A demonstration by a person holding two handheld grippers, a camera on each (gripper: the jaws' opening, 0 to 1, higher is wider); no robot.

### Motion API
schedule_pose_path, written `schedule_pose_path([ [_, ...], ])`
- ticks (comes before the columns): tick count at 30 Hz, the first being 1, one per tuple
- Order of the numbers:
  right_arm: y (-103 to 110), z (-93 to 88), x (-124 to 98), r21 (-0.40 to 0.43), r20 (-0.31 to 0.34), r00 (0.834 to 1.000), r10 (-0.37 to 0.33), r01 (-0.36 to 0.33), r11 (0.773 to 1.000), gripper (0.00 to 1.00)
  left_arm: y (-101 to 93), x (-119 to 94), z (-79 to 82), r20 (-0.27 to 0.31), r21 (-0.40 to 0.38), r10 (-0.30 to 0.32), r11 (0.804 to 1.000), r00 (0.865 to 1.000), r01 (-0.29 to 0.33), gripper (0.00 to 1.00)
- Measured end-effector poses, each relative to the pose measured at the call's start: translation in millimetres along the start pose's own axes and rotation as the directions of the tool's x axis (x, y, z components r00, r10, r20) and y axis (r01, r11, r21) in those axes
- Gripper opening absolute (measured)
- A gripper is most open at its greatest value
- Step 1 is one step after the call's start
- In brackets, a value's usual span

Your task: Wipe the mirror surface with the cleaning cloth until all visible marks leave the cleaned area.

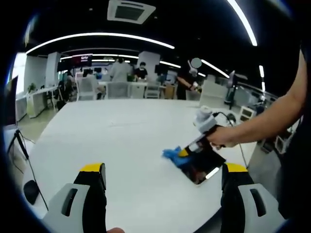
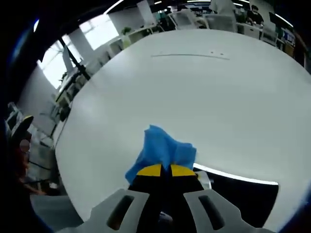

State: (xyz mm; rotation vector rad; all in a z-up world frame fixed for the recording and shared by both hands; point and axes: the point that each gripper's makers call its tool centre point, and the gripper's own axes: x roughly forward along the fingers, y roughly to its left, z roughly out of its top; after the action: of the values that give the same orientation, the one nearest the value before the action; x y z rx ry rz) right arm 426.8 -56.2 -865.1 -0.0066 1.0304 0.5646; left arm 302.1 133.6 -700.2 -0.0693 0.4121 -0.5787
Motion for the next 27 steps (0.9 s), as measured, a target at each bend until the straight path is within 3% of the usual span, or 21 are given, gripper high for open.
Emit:
schedule_pose_path([
  [17, -38, -5.6, -12, 0.043, -0.007, 0.999, -0.04, 0.04, 0.998, 0.0, -5.0, 13, 9.9, -0.006, 0.026, -0.031, 0.999, 1.0, 0.031, 0.99],
  [27, -37, -5.7, -11, 0.04, 0.006, 0.998, -0.066, 0.066, 0.997, 0.0, -5.3, 16, 15.1, 0.006, 0.027, -0.037, 0.999, 0.999, 0.037, 0.99],
])
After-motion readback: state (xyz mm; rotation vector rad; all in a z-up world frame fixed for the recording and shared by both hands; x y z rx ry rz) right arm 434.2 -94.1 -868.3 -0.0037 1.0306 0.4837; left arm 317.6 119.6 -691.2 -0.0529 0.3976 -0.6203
